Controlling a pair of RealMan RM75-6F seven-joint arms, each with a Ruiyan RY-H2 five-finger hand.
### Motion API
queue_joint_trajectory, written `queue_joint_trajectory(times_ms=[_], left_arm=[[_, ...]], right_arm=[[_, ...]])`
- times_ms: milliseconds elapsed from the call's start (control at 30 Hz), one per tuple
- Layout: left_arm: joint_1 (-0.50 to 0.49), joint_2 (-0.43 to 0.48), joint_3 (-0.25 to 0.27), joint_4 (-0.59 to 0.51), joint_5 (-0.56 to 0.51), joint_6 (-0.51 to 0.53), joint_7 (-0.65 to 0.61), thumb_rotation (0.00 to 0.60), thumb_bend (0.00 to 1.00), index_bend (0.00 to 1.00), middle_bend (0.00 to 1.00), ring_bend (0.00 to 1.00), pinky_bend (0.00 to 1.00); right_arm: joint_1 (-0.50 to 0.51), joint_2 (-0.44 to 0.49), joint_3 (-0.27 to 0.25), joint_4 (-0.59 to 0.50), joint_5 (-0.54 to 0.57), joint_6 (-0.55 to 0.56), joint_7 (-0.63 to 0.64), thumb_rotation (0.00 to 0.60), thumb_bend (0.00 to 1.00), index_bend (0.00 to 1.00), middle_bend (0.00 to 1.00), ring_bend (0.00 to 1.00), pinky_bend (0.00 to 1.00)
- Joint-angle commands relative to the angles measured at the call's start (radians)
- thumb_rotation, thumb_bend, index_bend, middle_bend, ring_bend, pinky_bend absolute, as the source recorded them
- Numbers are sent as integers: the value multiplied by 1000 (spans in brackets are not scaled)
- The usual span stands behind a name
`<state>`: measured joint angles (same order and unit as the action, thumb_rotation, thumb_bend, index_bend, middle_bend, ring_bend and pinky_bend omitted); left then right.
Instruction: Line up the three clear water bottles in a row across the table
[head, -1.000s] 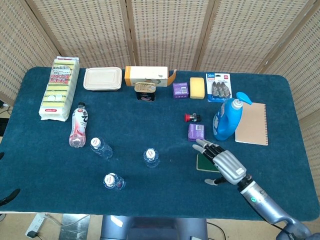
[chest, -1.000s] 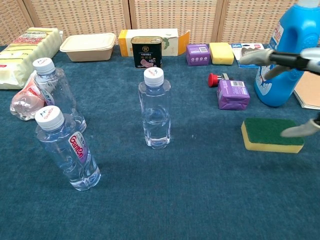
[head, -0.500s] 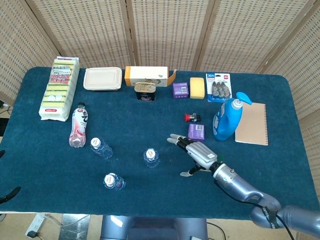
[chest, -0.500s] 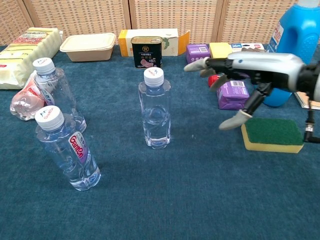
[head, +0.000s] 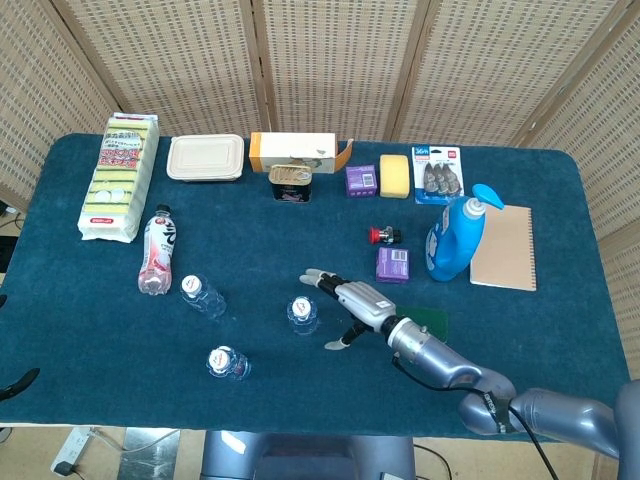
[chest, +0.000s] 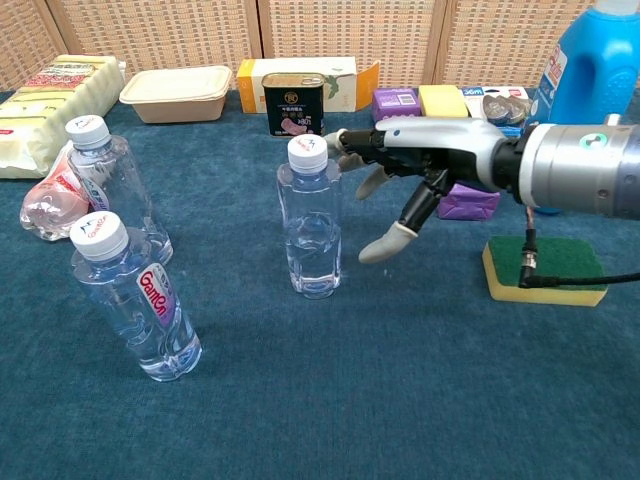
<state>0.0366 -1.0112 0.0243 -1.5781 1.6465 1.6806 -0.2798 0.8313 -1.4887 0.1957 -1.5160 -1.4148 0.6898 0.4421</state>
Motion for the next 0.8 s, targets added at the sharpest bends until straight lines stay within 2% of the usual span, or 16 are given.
queue_joint_trajectory(times_ms=[33,100,233,367,467,800], left_arm=[[0,1,0,1,-1,-2,-4,600,153,0,0,0,96],[1,1,0,1,-3,-2,-6,600,154,0,0,0,97],[2,1,1,2,0,0,-8,600,153,0,0,0,97],[3,2,4,4,8,4,-13,600,153,0,0,0,97],[6,2,3,6,8,9,-16,600,153,0,0,0,97],[7,5,5,11,14,12,-32,600,153,0,0,0,96]], right_arm=[[13,-34,14,16,45,-2,-32,600,16,0,83,101,219],[8,-53,20,19,67,21,-52,600,17,17,123,144,256],[-12,-99,31,14,97,98,-99,600,27,121,219,254,382],[-16,-122,36,17,121,121,-125,600,87,226,334,373,547],[-16,-129,38,19,139,121,-139,600,129,286,395,434,622],[-24,-120,37,-11,170,130,-174,600,232,374,469,507,696]])
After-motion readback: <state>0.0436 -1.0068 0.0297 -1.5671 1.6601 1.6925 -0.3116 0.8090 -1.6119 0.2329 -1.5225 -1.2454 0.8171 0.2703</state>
